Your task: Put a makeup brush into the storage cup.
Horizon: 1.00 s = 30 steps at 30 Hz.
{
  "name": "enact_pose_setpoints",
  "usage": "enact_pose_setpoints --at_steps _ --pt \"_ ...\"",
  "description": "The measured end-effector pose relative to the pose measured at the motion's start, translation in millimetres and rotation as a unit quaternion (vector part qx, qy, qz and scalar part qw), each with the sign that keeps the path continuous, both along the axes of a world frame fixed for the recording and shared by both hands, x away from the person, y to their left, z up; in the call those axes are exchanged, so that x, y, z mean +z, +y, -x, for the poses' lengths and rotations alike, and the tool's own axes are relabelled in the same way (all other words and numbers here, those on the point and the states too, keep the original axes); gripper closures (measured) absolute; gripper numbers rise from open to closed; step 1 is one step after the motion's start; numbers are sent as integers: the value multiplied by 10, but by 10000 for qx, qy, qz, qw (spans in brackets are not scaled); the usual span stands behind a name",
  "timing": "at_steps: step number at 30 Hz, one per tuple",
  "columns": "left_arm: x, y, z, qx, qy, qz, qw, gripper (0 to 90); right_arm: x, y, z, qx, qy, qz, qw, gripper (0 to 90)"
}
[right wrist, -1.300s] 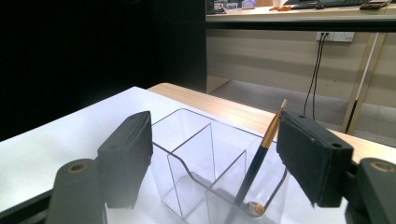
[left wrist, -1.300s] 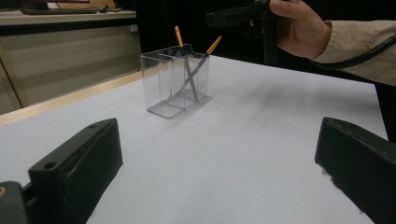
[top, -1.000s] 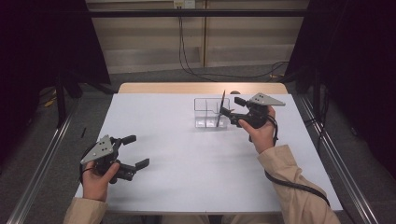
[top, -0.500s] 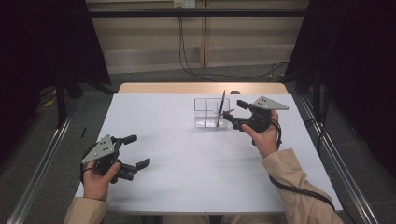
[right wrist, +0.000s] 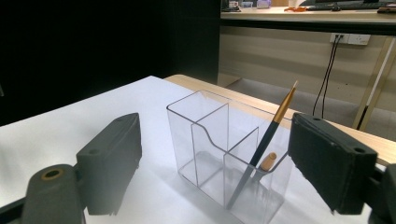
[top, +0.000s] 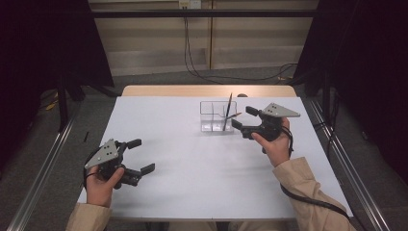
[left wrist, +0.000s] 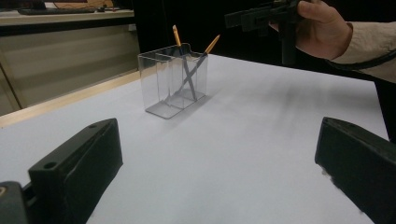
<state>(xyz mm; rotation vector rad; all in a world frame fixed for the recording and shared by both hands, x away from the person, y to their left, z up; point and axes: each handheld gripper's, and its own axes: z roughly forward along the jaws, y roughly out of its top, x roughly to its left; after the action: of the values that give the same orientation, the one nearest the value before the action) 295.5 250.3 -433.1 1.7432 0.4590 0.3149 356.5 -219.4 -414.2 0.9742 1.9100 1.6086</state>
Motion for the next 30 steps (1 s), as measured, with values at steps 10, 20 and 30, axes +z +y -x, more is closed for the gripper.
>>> enact_pose_setpoints --at_steps 10,20,30 --pt "-2 -3 -5 4 -5 -8 10000 6 2 -45 77 14 -47 -51 10000 169" --pt "-4 -23 -19 4 -9 13 10000 6 -17 -108 142 44 -20 -71 10000 166" --pt "2 -19 -18 -9 -14 -2 10000 6 -32 -156 243 117 -47 -6 9999 160"
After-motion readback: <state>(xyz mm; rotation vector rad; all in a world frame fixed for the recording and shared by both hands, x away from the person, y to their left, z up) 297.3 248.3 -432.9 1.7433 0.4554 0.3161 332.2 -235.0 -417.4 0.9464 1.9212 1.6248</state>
